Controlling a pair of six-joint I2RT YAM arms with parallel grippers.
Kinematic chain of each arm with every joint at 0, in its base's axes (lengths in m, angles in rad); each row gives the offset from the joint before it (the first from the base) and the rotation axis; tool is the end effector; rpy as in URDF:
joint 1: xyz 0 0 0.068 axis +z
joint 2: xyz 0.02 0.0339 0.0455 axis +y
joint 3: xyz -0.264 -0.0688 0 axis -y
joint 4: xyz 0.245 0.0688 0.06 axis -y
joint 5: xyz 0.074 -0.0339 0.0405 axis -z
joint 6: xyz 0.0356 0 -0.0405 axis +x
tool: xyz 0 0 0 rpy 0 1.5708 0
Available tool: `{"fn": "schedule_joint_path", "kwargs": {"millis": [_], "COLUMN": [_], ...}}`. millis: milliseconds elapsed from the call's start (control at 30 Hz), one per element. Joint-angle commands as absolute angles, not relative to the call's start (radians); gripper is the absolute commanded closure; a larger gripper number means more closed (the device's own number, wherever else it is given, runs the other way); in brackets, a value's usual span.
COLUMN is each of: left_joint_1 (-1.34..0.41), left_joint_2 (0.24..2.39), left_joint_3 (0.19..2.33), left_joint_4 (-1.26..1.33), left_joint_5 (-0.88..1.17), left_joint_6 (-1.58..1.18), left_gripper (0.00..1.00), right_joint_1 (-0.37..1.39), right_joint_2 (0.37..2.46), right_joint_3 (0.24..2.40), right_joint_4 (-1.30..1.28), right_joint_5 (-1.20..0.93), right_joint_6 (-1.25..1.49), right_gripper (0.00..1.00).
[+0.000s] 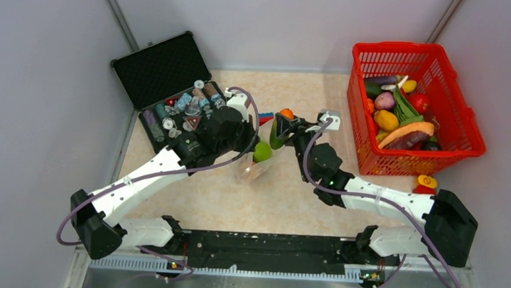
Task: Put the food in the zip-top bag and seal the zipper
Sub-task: Place the fake fruit in the zipper food storage bag, then pick up the fake fruit from the bin.
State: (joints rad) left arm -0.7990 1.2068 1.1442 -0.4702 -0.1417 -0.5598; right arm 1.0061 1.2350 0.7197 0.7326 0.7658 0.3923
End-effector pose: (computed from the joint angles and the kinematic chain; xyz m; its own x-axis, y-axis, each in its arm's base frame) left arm 0.1908 -0.1888 0.3493 -0.6319 -0.1045 -0.7680 0.3412 0.8522 -0.3966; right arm 0.1670 0.2175 0.3157 0.0123 0.5344 -0.8452 -0.2721 0.8151 0.5114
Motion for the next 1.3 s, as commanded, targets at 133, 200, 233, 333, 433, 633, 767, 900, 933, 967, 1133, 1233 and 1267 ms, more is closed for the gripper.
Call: {"fn": "schedule_joint_path", "kwargs": {"millis": [133,200,233,333,433,633,767,900,933,967,1133,1233,1267], "left_joint_1": [-0.786,-0.784,-0.785,-0.782,-0.781,-0.779,-0.779,-0.779,-0.779,-0.779,-0.779,-0.779,-0.779], "left_joint_2": [1.172,1.172,1.172,1.17,1.169,1.163,1.156,1.152,1.152,1.152,1.151,1.155,1.156], "left_joint_3": [1.175,1.172,1.172,1.172,1.17,1.164,1.157,1.152,1.15,1.147,1.14,1.137,1.135], "left_joint_4": [-0.41,-0.408,-0.408,-0.409,-0.409,-0.411,-0.415,-0.414,-0.415,-0.415,-0.414,-0.416,-0.412], "left_joint_5": [-0.146,-0.147,-0.146,-0.146,-0.147,-0.146,-0.151,-0.15,-0.148,-0.146,-0.136,-0.128,-0.128], "left_joint_6": [-0.585,-0.588,-0.589,-0.589,-0.589,-0.586,-0.582,-0.575,-0.575,-0.575,-0.572,-0.572,-0.572], "left_gripper": [1.0,1.0,1.0,1.0,1.0,1.0,1.0,1.0,1.0,1.0,1.0,1.0,1.0], "right_joint_1": [1.02,1.02,1.019,1.02,1.02,1.019,1.018,0.994,0.983,0.968,0.866,0.796,0.784], "right_joint_2": [1.239,1.24,1.239,1.234,1.227,1.213,1.189,1.163,1.157,1.148,1.093,1.075,1.071], "right_joint_3": [0.779,0.798,0.804,0.808,0.815,0.852,0.886,0.943,0.957,0.971,1.03,1.085,1.096], "right_joint_4": [0.727,0.688,0.677,0.668,0.65,0.582,0.499,0.36,0.325,0.285,0.118,-0.031,-0.064], "right_joint_5": [0.671,0.637,0.616,0.574,0.553,0.546,0.573,0.589,0.587,0.579,0.495,0.436,0.435], "right_joint_6": [0.333,0.321,0.315,0.308,0.305,0.292,0.291,0.332,0.344,0.352,0.389,0.417,0.415], "right_gripper": [0.53,0.46,0.45,0.39,0.34,0.32,0.32,0.32,0.32,0.32,0.3,0.3,0.3]}}
